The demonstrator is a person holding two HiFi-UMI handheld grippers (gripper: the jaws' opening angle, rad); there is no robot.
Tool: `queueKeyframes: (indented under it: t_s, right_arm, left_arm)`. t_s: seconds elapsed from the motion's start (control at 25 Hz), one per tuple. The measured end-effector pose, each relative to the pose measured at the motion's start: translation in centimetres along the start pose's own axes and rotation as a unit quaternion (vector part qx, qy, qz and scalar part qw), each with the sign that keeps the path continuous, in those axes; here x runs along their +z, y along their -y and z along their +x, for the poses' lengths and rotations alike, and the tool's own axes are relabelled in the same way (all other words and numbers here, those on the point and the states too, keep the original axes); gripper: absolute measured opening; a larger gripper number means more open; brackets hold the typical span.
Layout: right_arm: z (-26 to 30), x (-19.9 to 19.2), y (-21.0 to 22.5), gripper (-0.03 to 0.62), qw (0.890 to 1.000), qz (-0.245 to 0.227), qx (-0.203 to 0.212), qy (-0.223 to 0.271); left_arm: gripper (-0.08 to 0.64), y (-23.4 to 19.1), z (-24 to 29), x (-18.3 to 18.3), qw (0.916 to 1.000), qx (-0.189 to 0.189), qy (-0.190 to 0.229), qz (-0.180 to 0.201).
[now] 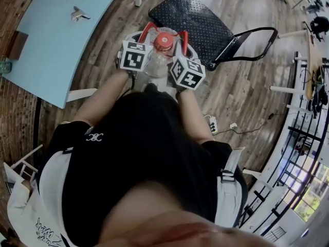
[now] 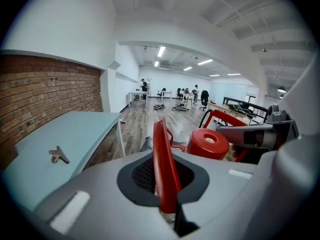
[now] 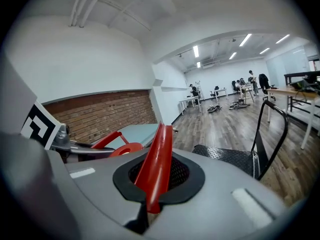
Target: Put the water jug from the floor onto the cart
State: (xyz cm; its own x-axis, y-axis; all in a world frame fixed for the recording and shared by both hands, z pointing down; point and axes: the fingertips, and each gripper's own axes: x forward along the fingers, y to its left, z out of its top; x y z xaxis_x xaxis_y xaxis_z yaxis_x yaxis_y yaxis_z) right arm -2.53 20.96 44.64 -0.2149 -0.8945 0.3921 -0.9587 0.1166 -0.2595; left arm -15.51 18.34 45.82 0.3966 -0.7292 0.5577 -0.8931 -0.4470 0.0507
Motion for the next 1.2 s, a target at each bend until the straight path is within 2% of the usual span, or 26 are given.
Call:
queueKeyframes:
  t_s: [0.48, 0.76, 0.92, 1.2]
  right_arm:
    - [9.6, 5.6, 3.4, 0.014, 0.998, -0.024, 0.052, -0.017]
    - [13.0, 9.7, 6.3, 0.014, 0.998, -0.024, 0.064, 0.005]
    - [14.7, 10.9, 7.7, 0.014, 0.998, -0.016, 0.054, 0.013]
    - [18.5, 10.9, 10.1, 0.014, 1.000, -0.018, 0.022, -0.007]
  left_arm:
    - [0.003, -2.5, 9.8, 6.3, 0.9997, 0.022, -0.007, -0.006]
    - [0.003, -1.9, 13.8, 11.0, 0.9994, 0.032, 0.010, 0.004]
    - [0.003, -2.1, 15.9, 12.6, 0.9995, 0.027, 0.011, 0.009]
    - [0.005, -2.2, 20.1, 13.6, 0.9998, 0.014, 0.001, 0.017]
